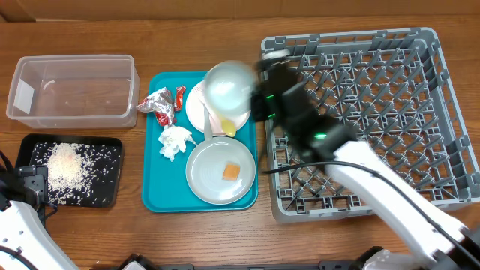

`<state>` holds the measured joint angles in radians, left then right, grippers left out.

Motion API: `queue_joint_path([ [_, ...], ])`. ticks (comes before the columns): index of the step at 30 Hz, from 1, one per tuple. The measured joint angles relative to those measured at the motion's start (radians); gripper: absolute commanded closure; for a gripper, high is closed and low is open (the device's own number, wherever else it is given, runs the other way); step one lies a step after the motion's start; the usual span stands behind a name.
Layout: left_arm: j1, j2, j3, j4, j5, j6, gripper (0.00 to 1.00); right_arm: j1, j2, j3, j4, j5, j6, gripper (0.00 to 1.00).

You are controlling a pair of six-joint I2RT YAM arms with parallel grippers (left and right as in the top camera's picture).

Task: Sort waste into correct bins and load items into the dishwasher rack
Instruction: 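Lift the bowl and carry it right over the gray dish rack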

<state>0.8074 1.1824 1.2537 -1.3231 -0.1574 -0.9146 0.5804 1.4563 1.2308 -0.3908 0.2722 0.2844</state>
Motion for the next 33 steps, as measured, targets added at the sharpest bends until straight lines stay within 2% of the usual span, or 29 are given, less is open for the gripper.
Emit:
queue_joint_path([
  [9,0.000,0.000,0.000,0.000,0.000,0.000,0.00,-0.236,-0.064,0.008,-0.060,0.358,-0.047,0.96],
  [18,0.000,0.000,0.000,0.000,0.000,0.000,0.00,-0.507,-0.022,0.008,-0.047,0.468,-0.102,0.96],
  [25,0.000,0.000,0.000,0.000,0.000,0.000,0.00,-0.534,0.083,0.008,0.017,0.524,-0.221,0.96],
  [33,0.000,0.000,0.000,0.000,0.000,0.000,0.00,-0.535,0.250,0.008,0.113,0.678,-0.376,0.96],
])
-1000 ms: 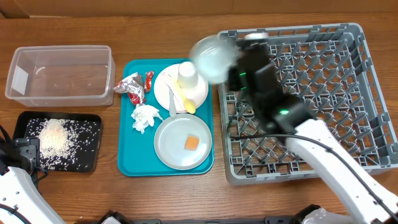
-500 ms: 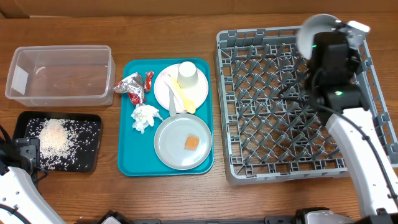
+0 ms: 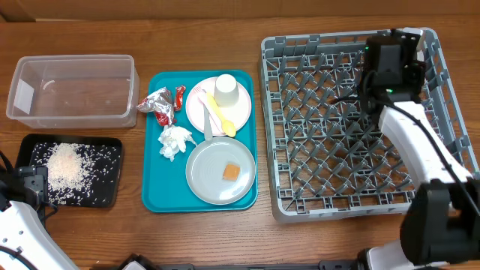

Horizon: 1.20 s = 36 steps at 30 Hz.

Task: Sort waste into correct bins and load items into the dishwasher rack
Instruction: 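Lift the bowl and carry it right over the gray dish rack, then lower the bowl upside down into the rack's back corner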

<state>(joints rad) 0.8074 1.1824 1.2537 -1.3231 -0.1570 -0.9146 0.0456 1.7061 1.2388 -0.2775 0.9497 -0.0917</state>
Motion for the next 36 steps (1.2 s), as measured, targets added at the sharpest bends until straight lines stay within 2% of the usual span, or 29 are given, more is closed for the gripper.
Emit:
queue_joint_path([
  [7,0.000,0.000,0.000,0.000,0.000,0.000,0.00,0.003,0.021,0.000,-0.011,0.044,-0.050,0.96],
  [11,0.000,0.000,0.000,0.000,0.000,0.000,0.00,0.020,0.021,0.002,-0.083,0.025,-0.032,0.96],
  [22,0.000,0.000,0.000,0.000,0.000,0.000,0.00,0.076,0.026,0.002,-0.106,0.014,-0.004,0.94],
  [30,0.000,0.000,0.000,0.000,0.000,0.000,0.00,0.079,0.029,0.002,0.044,0.117,-0.067,0.96],
  [36,0.000,0.000,0.000,0.000,0.000,0.000,0.00,0.079,0.034,0.002,0.042,0.143,-0.124,0.96],
])
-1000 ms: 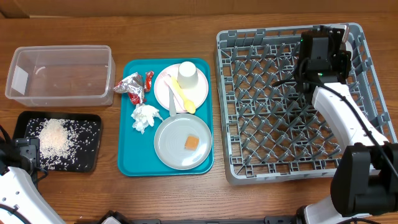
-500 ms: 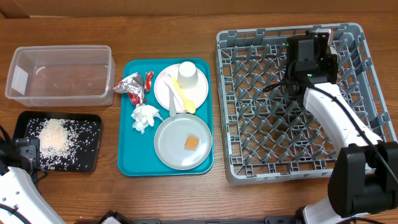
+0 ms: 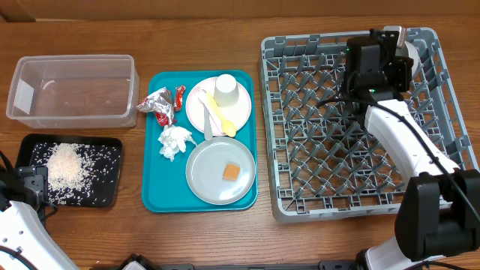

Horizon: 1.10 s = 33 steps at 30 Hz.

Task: Sort waste into correct bins and load items into the dishwasher rack
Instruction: 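Lower the bowl upside down into the rack's back corner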

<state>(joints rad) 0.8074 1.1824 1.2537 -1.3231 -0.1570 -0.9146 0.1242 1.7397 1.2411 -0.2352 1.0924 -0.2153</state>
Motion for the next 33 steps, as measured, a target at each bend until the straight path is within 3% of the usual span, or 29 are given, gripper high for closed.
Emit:
queue_joint_path([
  [15,0.000,0.000,0.000,0.000,0.000,0.000,0.00,0.001,0.074,0.002,-0.027,0.018,-0.052,0.95],
  [23,0.000,0.000,0.000,0.000,0.000,0.000,0.00,0.000,0.074,0.003,0.204,0.089,-0.279,0.95],
  [33,0.000,0.000,0.000,0.000,0.000,0.000,0.00,0.007,0.084,0.004,0.044,0.100,-0.349,0.92],
])
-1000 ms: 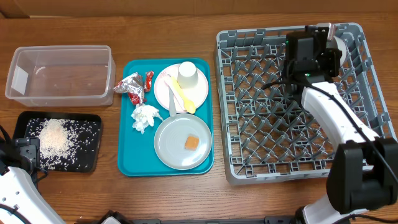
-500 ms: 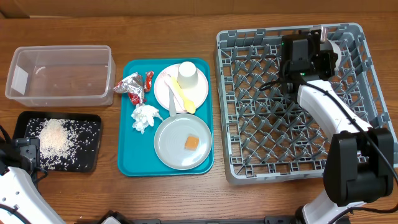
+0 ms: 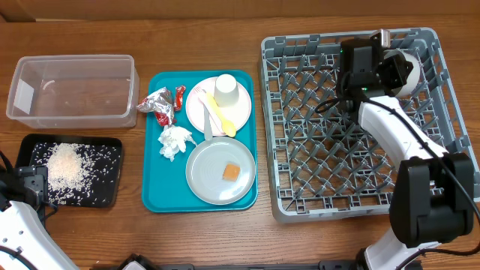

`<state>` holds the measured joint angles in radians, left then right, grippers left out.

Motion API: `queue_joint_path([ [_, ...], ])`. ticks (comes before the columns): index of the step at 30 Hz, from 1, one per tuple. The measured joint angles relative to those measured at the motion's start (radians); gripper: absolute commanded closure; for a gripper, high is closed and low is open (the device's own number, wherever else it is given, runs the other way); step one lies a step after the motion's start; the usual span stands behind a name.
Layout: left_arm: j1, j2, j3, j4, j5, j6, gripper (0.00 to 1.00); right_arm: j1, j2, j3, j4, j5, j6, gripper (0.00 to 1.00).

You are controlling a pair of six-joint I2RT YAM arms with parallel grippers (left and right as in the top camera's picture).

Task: Sort waste into correct bins and load items into the dishwasher rack
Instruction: 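Lower the bowl upside down into the rack's back corner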

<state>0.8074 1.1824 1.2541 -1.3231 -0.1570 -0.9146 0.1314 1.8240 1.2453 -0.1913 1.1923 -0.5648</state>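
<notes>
A white bowl (image 3: 412, 63) rests in the far right corner of the grey dishwasher rack (image 3: 300, 204). My right gripper (image 3: 390, 58) is over the rack right beside the bowl, on its left; its jaws are hidden by the arm's black body. A teal tray (image 3: 154, 196) holds a white cup (image 3: 227, 90) and a yellow utensil (image 3: 217, 115) on a small plate (image 3: 195, 109), and a grey plate (image 3: 204, 177) with an orange food piece (image 3: 231, 172). A crumpled wrapper (image 3: 160, 104) and white tissue (image 3: 175, 142) also lie on the tray. My left arm's dark end (image 3: 28, 184) sits at the lower left.
A clear plastic bin (image 3: 71, 88) stands at the far left. In front of it a black tray (image 3: 105, 187) holds scattered rice. The rack fills the right half of the table.
My right gripper has shifted a little to the left over the rack. More of the white bowl now shows in the rack's far right corner. The left arm has not moved.
First my right gripper held a white bowl above the tray's small plate. Then it was over the rack's far right part, hiding the bowl. The bowl's edge then showed behind it, and now most of the bowl shows in that corner.
</notes>
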Motion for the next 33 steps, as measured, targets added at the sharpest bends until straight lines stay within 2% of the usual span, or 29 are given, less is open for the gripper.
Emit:
queue_joint_path([
  [10,0.000,0.000,0.000,0.000,0.000,0.000,0.00,0.081,0.034,0.010,0.004,0.031,0.003,0.91],
  [13,0.000,0.000,0.000,0.000,0.000,0.000,0.00,0.100,0.050,0.013,0.006,0.028,0.005,0.87],
  [20,0.000,0.000,0.000,0.000,0.000,0.000,0.00,0.143,0.079,0.013,0.008,0.012,0.091,0.66],
  [22,0.000,0.000,0.000,0.000,0.000,0.000,0.00,0.167,0.081,0.013,0.008,0.006,0.143,0.56],
  [24,0.000,0.000,0.000,0.000,0.000,0.000,0.00,0.189,0.082,0.013,-0.009,-0.001,0.192,0.40],
  [26,0.000,0.000,0.000,0.000,0.000,0.000,0.00,0.213,0.082,0.024,-0.108,-0.038,0.259,0.27],
  [28,0.000,0.000,0.000,0.000,0.000,0.000,0.00,0.233,0.082,0.057,-0.285,-0.123,0.347,0.16],
  [33,0.000,0.000,0.000,0.000,0.001,0.000,0.00,0.211,0.089,0.258,-0.594,-0.460,0.583,0.13],
])
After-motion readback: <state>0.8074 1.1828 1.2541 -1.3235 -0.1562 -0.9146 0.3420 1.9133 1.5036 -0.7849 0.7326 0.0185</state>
